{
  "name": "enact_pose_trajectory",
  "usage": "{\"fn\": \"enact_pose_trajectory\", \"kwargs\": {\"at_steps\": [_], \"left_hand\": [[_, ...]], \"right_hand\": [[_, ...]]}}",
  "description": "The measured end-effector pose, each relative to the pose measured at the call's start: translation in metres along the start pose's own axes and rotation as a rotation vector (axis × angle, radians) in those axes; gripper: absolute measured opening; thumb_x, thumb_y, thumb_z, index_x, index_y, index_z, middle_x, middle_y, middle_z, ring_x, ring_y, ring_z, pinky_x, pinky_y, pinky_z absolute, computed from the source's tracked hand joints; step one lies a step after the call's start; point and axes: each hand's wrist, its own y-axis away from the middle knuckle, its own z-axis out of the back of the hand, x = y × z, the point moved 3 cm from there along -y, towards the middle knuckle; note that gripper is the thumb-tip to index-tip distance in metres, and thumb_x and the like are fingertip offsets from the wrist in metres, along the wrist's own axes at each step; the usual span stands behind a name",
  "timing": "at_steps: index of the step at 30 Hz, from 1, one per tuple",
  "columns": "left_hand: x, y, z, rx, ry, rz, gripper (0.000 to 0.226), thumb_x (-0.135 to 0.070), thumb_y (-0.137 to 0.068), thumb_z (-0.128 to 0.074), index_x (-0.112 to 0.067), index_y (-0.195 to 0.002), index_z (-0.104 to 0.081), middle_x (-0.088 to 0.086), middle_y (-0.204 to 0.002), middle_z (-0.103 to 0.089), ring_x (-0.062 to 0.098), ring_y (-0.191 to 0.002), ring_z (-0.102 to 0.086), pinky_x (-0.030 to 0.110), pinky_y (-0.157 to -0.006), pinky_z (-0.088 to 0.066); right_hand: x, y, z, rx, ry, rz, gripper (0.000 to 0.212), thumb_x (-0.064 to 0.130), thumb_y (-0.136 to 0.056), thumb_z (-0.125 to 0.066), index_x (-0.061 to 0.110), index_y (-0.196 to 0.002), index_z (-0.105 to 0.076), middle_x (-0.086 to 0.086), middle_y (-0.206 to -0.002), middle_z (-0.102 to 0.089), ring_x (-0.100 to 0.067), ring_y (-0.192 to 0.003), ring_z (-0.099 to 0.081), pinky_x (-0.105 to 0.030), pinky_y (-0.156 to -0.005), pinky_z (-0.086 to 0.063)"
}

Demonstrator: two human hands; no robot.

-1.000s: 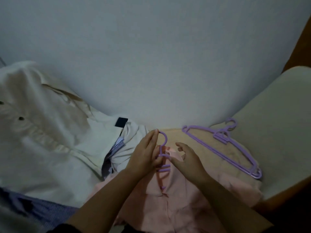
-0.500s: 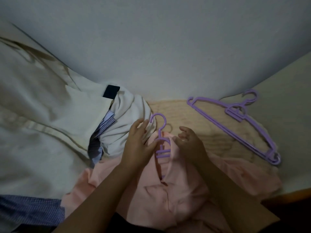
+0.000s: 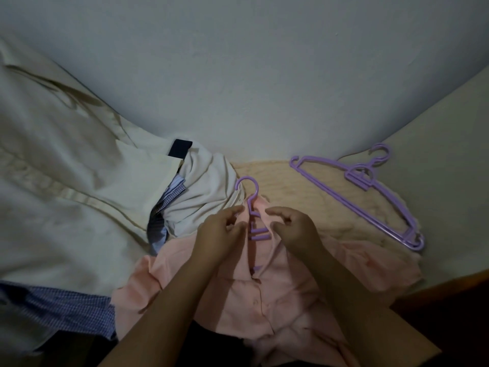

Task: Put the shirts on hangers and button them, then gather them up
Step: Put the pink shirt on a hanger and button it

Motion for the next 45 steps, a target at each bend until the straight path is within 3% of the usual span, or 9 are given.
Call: {"fn": "enact_pose_trajectory", "kwargs": {"at_steps": [3, 10, 14, 18, 24, 31, 36, 42, 45], "left_hand": [[-0.001, 0.005, -0.004, 0.071, 0.066, -0.02, 0.027, -0.015, -0.092, -0.058, -0.036, -0.109, -0.062, -0.011, -0.095, -0.062, 0.007, -0.088, -0.058, 0.011, -0.07, -0.039], [0.011, 0.009, -0.004, 0.235, 0.457, 0.257, 0.043, 0.002, -0.094, -0.037, -0.021, -0.108, -0.071, -0.004, -0.055, -0.062, 0.007, -0.042, -0.046, 0.017, -0.045, -0.038], [0.021, 0.001, 0.006, 0.24, 0.773, 0.413, 0.042, 0.004, -0.094, -0.04, -0.016, -0.09, -0.077, 0.021, -0.1, -0.071, 0.029, -0.083, -0.066, 0.035, -0.08, -0.056], [0.01, 0.006, 0.012, 0.418, 1.249, 0.515, 0.018, 0.001, -0.065, -0.066, -0.004, -0.078, -0.078, 0.021, -0.09, -0.072, 0.029, -0.073, -0.071, 0.038, -0.06, -0.06], [0.048, -0.002, 0.001, 0.371, 1.604, 0.574, 0.076, 0.009, -0.016, -0.083, -0.002, -0.091, -0.076, 0.024, -0.1, -0.069, 0.037, -0.082, -0.07, 0.057, -0.069, -0.056], [0.05, -0.008, -0.001, 0.253, 1.309, 0.685, 0.044, 0.003, -0.086, -0.034, -0.012, -0.117, -0.061, 0.011, -0.099, -0.069, 0.022, -0.082, -0.064, 0.032, -0.076, -0.055], [0.055, 0.0, -0.014, 0.226, 1.183, 0.619, 0.043, 0.011, -0.09, -0.044, -0.014, -0.123, -0.057, 0.01, -0.094, -0.072, 0.021, -0.077, -0.068, 0.03, -0.064, -0.059], [0.072, 0.011, -0.02, 0.119, 1.225, 0.753, 0.038, 0.015, -0.089, -0.041, -0.01, -0.108, -0.062, 0.014, -0.095, -0.069, 0.024, -0.084, -0.064, 0.031, -0.069, -0.058], [0.08, 0.008, -0.018, -0.037, 0.795, 0.683, 0.031, 0.006, -0.085, -0.05, -0.007, -0.107, -0.068, 0.011, -0.085, -0.067, 0.023, -0.079, -0.06, 0.031, -0.073, -0.05]], "right_hand": [[0.002, 0.007, 0.0, 0.084, -0.12, -0.014, 0.024, 0.005, -0.087, -0.06, 0.015, -0.104, -0.072, 0.0, -0.106, -0.068, -0.006, -0.099, -0.06, -0.002, -0.078, -0.04], [-0.007, 0.006, 0.002, 0.254, -0.299, -0.182, 0.025, 0.002, -0.088, -0.058, 0.021, -0.095, -0.073, 0.004, -0.101, -0.069, -0.004, -0.094, -0.063, -0.016, -0.084, -0.048], [-0.01, 0.001, 0.007, 0.233, -0.647, -0.399, 0.018, 0.001, -0.085, -0.061, -0.002, -0.1, -0.07, -0.025, -0.103, -0.068, -0.034, -0.094, -0.065, -0.044, -0.091, -0.051], [-0.013, -0.002, 0.011, 0.193, -0.963, -0.506, 0.027, 0.0, -0.087, -0.047, -0.001, -0.087, -0.074, -0.018, -0.09, -0.072, -0.026, -0.079, -0.069, -0.032, -0.073, -0.058], [-0.006, 0.009, 0.004, 0.193, -1.274, -0.652, 0.027, 0.006, -0.077, -0.049, 0.001, -0.067, -0.073, -0.017, -0.074, -0.07, -0.028, -0.06, -0.069, -0.04, -0.052, -0.058], [-0.024, -0.002, -0.006, 0.074, -1.2, -0.666, 0.016, 0.007, -0.093, -0.05, 0.006, -0.092, -0.065, -0.009, -0.066, -0.07, -0.017, -0.056, -0.066, -0.026, -0.055, -0.054], [-0.05, 0.007, -0.013, 0.088, -0.926, -0.598, 0.021, -0.001, -0.091, -0.047, 0.013, -0.097, -0.06, 0.003, -0.046, -0.055, -0.008, -0.034, -0.044, -0.016, -0.037, -0.032], [-0.064, 0.004, -0.018, 0.062, -0.796, -0.644, 0.03, -0.011, -0.087, -0.048, 0.009, -0.094, -0.068, -0.008, -0.06, -0.054, -0.013, -0.044, -0.043, -0.016, -0.039, -0.038], [-0.061, -0.001, -0.015, 0.019, -0.677, -0.601, 0.026, -0.011, -0.087, -0.048, 0.004, -0.099, -0.066, -0.003, -0.049, -0.055, -0.008, -0.035, -0.047, -0.017, -0.035, -0.038]]}}
